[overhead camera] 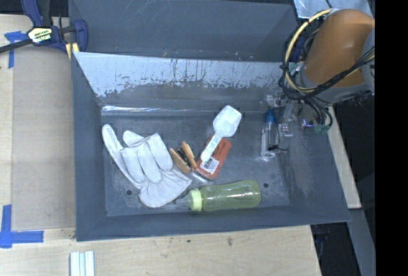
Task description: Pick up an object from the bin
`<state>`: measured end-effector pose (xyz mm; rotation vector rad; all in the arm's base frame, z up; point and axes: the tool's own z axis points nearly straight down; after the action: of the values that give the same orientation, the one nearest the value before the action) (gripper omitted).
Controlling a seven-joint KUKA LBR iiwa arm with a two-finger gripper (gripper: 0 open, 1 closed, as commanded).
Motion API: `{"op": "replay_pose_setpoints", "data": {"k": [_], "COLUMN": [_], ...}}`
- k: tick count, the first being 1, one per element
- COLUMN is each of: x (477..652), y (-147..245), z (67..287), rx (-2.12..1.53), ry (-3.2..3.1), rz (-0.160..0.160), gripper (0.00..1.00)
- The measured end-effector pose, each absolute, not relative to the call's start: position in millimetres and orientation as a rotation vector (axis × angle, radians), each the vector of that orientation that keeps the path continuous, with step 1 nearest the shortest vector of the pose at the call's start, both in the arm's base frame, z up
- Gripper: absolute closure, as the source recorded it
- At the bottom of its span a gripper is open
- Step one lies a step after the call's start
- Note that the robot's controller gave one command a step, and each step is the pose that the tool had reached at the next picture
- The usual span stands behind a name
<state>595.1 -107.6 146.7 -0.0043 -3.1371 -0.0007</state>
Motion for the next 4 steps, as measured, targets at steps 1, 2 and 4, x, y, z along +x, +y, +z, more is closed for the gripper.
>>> {"op": "replay_pose_setpoints", "data": {"k": [1,2,4], "x": [597.0,601.7,611.3], "y": [-107,-80,-15], "z": [152,104,78], "rx": [-0.001,-0.040,0.420], "ry": [-3.145,-3.153,-3.117], "rz": [0.001,0.003,-0.003], "gripper": [0.00,0.00,0.00]}}
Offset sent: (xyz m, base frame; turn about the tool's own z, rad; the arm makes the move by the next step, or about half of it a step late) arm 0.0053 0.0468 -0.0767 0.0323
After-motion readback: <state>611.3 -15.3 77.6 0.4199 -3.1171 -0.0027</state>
